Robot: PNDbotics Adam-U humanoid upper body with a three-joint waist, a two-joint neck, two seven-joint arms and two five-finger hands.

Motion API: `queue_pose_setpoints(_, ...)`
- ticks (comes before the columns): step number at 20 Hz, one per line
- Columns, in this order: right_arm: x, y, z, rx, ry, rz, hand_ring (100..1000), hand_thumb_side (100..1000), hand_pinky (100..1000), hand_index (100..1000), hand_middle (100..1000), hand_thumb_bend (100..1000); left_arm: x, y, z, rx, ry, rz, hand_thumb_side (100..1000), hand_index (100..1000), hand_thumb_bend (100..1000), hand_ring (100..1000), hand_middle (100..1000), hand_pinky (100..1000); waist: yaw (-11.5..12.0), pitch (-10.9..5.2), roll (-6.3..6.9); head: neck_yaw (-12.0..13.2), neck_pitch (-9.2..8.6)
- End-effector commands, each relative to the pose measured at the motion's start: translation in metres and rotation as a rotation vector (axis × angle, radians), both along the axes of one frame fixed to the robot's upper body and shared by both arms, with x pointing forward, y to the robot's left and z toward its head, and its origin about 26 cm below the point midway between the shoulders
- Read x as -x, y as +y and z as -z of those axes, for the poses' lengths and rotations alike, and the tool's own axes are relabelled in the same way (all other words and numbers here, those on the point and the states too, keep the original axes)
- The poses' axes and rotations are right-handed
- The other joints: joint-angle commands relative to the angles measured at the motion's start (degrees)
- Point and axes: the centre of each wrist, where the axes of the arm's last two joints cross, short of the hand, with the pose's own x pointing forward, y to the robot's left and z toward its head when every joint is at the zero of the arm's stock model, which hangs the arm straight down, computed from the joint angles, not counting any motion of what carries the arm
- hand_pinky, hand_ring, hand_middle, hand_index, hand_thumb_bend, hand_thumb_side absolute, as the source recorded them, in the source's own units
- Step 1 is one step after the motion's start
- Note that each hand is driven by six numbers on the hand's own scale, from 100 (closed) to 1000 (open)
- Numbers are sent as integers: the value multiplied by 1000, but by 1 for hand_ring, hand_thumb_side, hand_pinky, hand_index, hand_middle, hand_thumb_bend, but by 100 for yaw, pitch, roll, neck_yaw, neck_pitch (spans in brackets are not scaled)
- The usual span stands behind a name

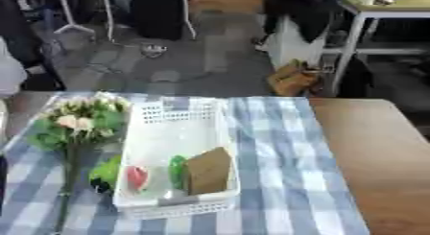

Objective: Pick up objects on the table and place them in the box.

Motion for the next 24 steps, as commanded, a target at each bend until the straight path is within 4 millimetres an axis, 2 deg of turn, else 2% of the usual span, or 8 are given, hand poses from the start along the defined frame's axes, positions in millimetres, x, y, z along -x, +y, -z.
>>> queue_pose_setpoints(1, 5, 0, -9, 6, -36, 4, 603, 751, 595, 606, 524, 100, 3, 2, -11, -23, -37, -2, 780, 793, 100, 707, 661, 576, 4, -108, 25, 8, -54)
queue_pose_setpoints(11, 5, 0, -8, -2, -33, 6, 604, 745, 593, 607, 524, 100, 3, 2, -11, -21, -36, 2, 779, 794, 100, 708, 664, 576, 5, -111, 22, 34, -74)
queue_pose_setpoints(15, 5, 0, -9, -4, -34, 11, 604, 744, 593, 607, 524, 100, 4, 4, -13, -22, -46, -38, 767, 829, 100, 750, 735, 588, 12, -112, 26, 4, -72)
queue_pose_setpoints(16, 5, -2, -10, -6, -35, 19, 605, 738, 593, 605, 524, 100, 5, 11, -16, -62, -33, -118, 754, 1000, 100, 960, 943, 706, 36, -115, 32, -78, -66)
queue_pose_setpoints(17, 6, -4, -11, -9, -34, 27, 605, 738, 593, 605, 524, 100, 6, 16, -20, -110, -12, -226, 754, 1000, 100, 960, 943, 706, 45, -119, 36, -120, -59)
queue_pose_setpoints(18, 6, -4, -11, -11, -32, 33, 605, 737, 593, 604, 523, 100, 6, 19, -23, -159, 14, -331, 744, 1000, 100, 1000, 985, 766, 51, -130, 50, -149, -39)
queue_pose_setpoints(21, 6, -5, -11, -13, -21, 42, 605, 734, 593, 604, 523, 100, 5, 21, -30, -296, 111, -584, 731, 1000, 100, 1000, 996, 795, 37, -178, 106, -147, 55)
queue_pose_setpoints(24, 6, -4, -11, -15, -9, 45, 605, 726, 593, 602, 522, 100, -3, 31, -26, -461, 237, -736, 644, 1000, 100, 1000, 996, 817, -1, -229, 177, -88, 158)
